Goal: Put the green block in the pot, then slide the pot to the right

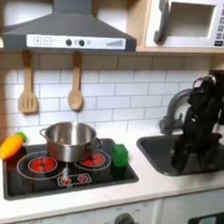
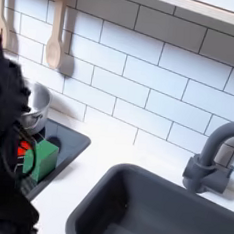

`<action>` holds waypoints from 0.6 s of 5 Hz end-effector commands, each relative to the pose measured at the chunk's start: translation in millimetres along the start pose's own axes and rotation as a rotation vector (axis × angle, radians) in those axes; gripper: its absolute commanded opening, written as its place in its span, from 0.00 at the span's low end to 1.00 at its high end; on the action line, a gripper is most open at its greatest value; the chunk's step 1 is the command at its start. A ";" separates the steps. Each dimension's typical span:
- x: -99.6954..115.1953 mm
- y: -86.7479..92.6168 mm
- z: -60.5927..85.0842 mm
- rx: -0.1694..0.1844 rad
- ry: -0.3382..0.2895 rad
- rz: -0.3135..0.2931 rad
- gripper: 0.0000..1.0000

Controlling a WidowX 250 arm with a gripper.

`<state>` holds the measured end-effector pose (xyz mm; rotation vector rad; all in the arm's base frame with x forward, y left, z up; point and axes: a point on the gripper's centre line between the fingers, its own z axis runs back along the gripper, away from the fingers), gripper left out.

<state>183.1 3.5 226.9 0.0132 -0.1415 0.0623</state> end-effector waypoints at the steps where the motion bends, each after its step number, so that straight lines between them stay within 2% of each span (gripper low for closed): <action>1: 27.7 10.7 -7.0 0.012 -0.026 0.022 1.00; 3: 58.8 17.1 -16.6 0.021 -0.038 0.035 1.00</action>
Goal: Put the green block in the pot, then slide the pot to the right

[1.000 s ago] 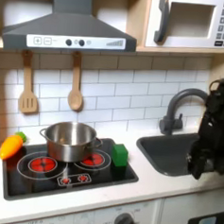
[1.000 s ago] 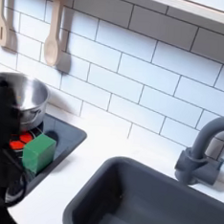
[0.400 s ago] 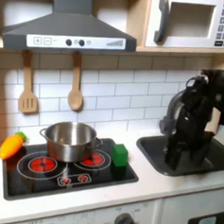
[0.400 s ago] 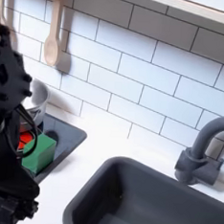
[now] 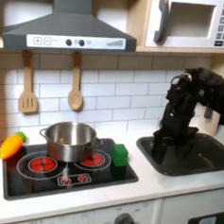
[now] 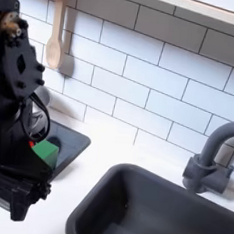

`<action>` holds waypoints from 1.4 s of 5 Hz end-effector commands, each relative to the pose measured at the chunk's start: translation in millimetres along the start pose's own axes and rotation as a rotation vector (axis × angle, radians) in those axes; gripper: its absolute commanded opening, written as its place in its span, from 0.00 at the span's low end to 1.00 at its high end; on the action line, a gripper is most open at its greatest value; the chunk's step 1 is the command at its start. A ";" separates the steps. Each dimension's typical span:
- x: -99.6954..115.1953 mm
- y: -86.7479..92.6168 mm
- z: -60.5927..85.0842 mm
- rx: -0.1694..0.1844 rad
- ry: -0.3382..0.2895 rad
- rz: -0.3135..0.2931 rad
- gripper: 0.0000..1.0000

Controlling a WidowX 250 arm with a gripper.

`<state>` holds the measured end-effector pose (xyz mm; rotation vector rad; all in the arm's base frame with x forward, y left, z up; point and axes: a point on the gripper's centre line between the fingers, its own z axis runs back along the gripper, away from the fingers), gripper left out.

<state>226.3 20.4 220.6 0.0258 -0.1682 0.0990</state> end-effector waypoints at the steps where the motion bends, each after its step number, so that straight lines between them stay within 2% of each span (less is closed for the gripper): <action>1: 28.2 4.0 -6.7 0.009 -0.019 -0.009 1.00; 4: 65.4 13.1 -13.7 0.021 -0.042 0.017 1.00; 6: 91.9 16.1 -24.8 0.027 -0.053 0.003 1.00; 7: 106.8 22.8 -34.2 0.025 -0.053 0.017 1.00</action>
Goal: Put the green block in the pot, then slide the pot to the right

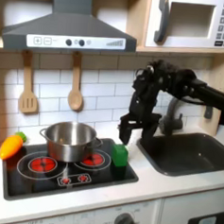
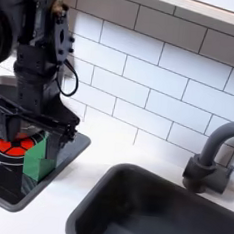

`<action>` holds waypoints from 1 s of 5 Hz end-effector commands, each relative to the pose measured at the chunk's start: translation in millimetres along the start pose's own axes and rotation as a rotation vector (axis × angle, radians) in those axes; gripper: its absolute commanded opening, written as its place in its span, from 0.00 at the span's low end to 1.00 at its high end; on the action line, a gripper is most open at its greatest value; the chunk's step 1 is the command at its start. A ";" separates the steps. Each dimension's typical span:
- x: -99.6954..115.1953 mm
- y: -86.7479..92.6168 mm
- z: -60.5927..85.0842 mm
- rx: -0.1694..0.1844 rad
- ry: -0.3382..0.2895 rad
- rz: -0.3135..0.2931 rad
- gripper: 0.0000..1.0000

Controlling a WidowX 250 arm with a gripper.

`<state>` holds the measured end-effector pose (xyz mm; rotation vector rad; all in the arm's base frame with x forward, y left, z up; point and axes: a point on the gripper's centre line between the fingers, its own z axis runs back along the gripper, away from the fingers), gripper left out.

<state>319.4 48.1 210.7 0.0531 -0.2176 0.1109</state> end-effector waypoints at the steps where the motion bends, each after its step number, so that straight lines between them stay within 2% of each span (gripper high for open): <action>1: 23.3 2.9 -18.4 -0.007 0.002 -0.011 1.00; 2: 26.0 2.1 -32.0 0.000 0.026 -0.043 1.00; 3: 23.4 4.5 -42.4 0.003 0.041 -0.032 1.00; 4: 26.7 5.4 -44.6 -0.009 0.036 -0.023 1.00; 5: 30.9 0.8 -52.7 -0.017 0.053 -0.040 1.00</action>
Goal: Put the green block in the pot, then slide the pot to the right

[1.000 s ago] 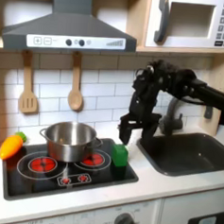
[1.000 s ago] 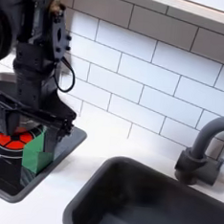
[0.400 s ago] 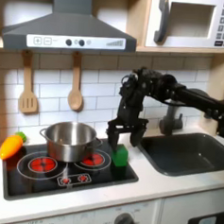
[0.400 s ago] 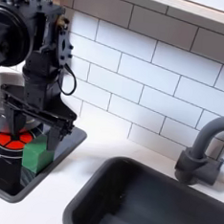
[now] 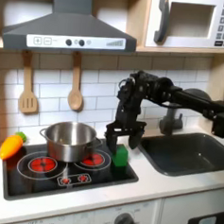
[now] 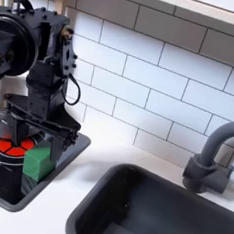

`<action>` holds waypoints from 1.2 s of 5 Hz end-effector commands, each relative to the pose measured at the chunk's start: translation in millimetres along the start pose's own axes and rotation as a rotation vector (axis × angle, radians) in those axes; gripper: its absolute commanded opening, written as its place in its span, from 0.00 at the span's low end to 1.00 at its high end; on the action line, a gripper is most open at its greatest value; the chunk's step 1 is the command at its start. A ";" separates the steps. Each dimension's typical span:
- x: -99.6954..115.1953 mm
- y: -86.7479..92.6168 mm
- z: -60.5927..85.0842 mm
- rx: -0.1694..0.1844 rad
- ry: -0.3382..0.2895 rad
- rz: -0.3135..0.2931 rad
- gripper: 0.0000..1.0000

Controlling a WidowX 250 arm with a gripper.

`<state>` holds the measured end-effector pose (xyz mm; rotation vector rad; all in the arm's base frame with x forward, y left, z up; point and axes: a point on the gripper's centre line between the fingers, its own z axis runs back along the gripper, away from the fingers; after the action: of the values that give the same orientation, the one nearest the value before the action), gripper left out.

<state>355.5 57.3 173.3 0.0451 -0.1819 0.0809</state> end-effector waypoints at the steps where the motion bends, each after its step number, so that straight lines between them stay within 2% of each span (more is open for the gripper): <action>1: 1.4 -4.7 -20.5 -0.018 0.055 -0.008 1.00; 2: -2.0 -3.7 -29.9 -0.021 0.087 -0.014 1.00; 3: -2.2 -5.7 -33.7 -0.024 0.092 -0.022 1.00; 4: -0.4 -6.0 -31.2 -0.026 0.085 -0.015 1.00; 5: -0.8 -6.3 -30.9 -0.033 0.084 -0.012 0.00; 6: -0.8 -5.9 -32.1 -0.030 0.085 -0.013 0.00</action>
<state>361.3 53.3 141.1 0.0125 -0.0974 0.0671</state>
